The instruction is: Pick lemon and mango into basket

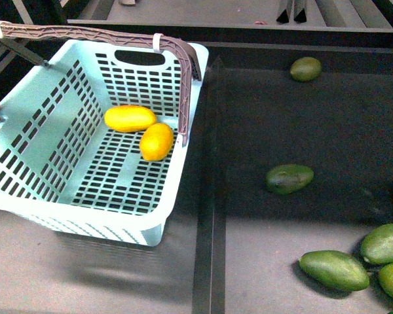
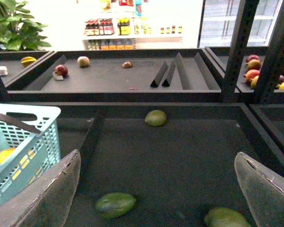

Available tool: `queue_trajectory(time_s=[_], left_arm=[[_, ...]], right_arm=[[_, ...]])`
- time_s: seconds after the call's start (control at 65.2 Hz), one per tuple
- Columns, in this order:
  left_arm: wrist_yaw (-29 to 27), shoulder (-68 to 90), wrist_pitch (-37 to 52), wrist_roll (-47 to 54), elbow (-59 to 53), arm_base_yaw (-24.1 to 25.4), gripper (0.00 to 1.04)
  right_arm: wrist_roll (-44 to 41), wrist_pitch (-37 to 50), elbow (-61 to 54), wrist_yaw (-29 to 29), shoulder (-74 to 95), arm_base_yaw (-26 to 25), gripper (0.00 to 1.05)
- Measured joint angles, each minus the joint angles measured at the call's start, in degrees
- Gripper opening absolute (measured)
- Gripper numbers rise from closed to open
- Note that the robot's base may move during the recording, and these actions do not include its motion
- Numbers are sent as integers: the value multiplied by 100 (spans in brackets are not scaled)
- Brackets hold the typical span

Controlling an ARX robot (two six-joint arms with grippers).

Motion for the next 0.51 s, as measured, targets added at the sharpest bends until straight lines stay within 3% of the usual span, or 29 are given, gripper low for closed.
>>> queue_trajectory(time_s=[0.199, 0.261, 0.506], left_arm=[[247, -986, -595, 24, -474, 225, 3], [643, -1362, -890, 37, -581, 533, 4], [691, -2922, -2166, 44, -837, 680, 3]], right_arm=[[0, 0, 0, 2, 0, 0, 96], [0, 0, 0, 0, 0, 0, 96], [0, 0, 0, 2, 0, 0, 96]])
